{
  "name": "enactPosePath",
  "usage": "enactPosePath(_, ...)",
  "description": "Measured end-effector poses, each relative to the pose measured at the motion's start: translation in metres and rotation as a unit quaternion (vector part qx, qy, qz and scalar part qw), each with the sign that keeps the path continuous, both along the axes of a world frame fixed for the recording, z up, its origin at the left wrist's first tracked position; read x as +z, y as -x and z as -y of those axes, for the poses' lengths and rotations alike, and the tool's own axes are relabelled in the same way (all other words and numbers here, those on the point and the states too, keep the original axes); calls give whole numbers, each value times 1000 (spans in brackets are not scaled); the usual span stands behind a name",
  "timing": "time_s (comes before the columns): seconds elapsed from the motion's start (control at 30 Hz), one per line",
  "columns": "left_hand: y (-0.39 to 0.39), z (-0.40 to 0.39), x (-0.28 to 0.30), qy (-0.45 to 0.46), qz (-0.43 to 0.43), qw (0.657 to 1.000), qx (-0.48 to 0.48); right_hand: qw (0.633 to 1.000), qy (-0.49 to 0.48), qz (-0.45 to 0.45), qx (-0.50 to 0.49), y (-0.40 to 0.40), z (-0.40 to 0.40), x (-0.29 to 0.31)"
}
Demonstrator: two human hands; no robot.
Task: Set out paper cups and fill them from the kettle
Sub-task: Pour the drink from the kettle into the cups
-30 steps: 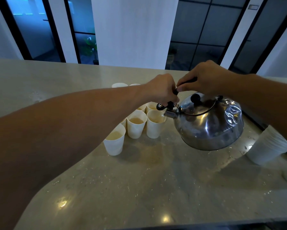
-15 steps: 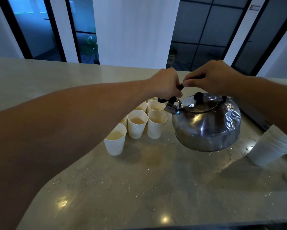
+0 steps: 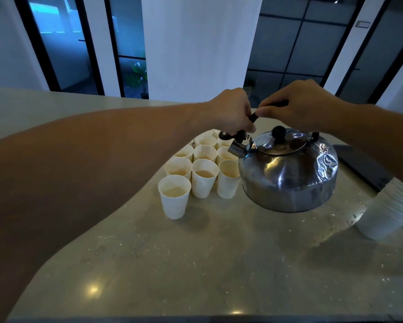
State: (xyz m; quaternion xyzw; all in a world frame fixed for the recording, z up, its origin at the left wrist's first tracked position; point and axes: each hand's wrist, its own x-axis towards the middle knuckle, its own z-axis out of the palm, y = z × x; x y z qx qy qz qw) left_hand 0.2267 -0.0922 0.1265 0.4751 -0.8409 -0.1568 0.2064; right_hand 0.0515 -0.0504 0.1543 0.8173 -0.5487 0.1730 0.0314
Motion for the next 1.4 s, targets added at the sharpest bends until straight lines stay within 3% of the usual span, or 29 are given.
enactPosePath(0.43,-59,-31,15,-35,-41,998,44,998,19,-40,46,-56,-9,19)
enactPosePath(0.87,-107,-52,-11,-103,-46,992,62,993,-94,-40,51,-108,-15,3)
enactPosePath(1.4,-120,-48,-29,-151,-101,982,49,989,-115,-87,42,-129,-16,6)
